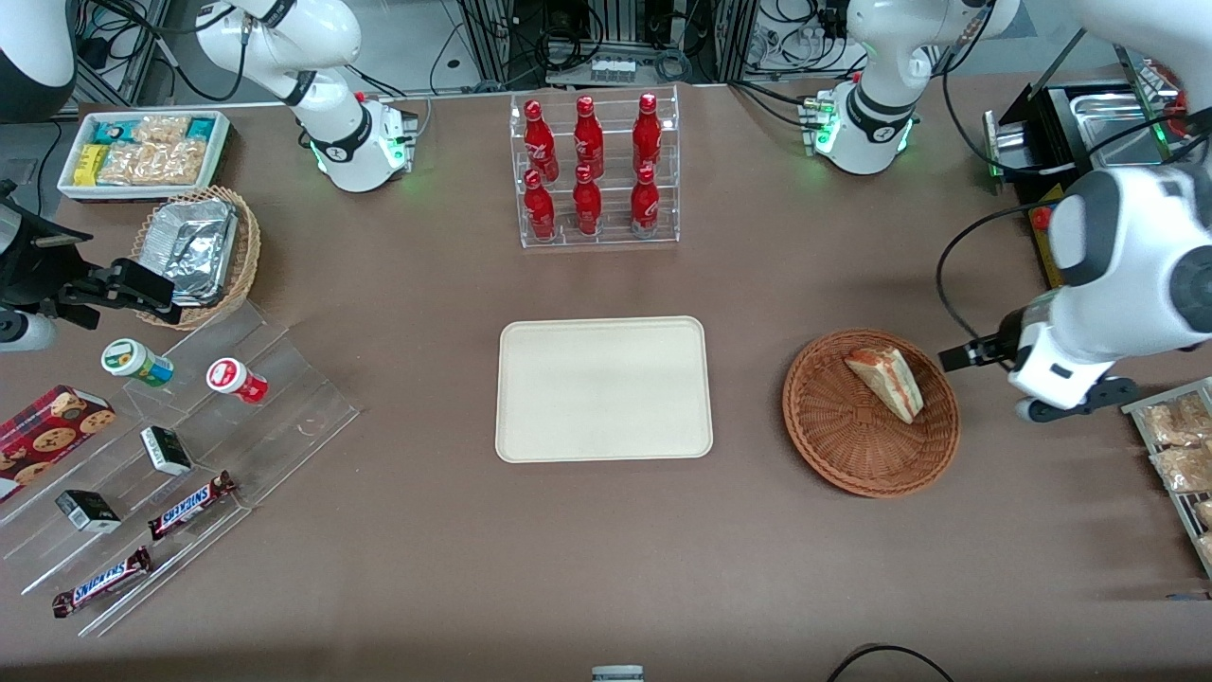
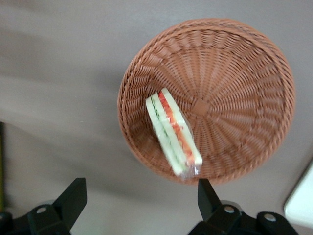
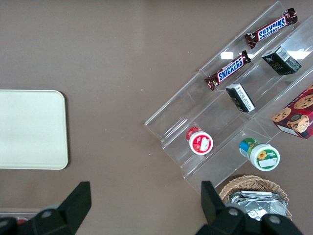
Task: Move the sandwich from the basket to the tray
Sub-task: 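Move the left gripper over the sandwich in the wicker basket, then lower the left gripper and close it on the wrapped sandwich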
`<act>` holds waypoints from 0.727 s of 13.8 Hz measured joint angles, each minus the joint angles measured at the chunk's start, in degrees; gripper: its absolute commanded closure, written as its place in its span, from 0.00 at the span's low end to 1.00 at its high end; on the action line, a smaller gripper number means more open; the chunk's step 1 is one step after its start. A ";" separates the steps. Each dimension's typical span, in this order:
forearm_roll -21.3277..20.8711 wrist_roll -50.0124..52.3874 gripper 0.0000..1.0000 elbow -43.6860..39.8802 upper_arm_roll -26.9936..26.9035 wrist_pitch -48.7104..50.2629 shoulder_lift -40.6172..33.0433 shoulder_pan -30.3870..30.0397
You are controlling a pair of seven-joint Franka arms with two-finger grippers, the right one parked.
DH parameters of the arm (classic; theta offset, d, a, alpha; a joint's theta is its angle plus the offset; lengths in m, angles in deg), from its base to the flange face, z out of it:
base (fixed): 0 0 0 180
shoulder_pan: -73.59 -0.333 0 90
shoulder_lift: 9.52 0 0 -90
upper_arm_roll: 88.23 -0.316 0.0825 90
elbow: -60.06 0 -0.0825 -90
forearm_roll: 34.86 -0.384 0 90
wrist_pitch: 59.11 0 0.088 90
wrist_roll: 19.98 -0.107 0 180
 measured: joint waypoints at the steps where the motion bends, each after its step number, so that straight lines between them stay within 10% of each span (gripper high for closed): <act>1: 0.00 3.77 0.00 2.94 0.08 -3.55 -0.25 0.04; 10: 0.00 16.82 0.00 17.47 0.59 -24.74 -0.34 2.81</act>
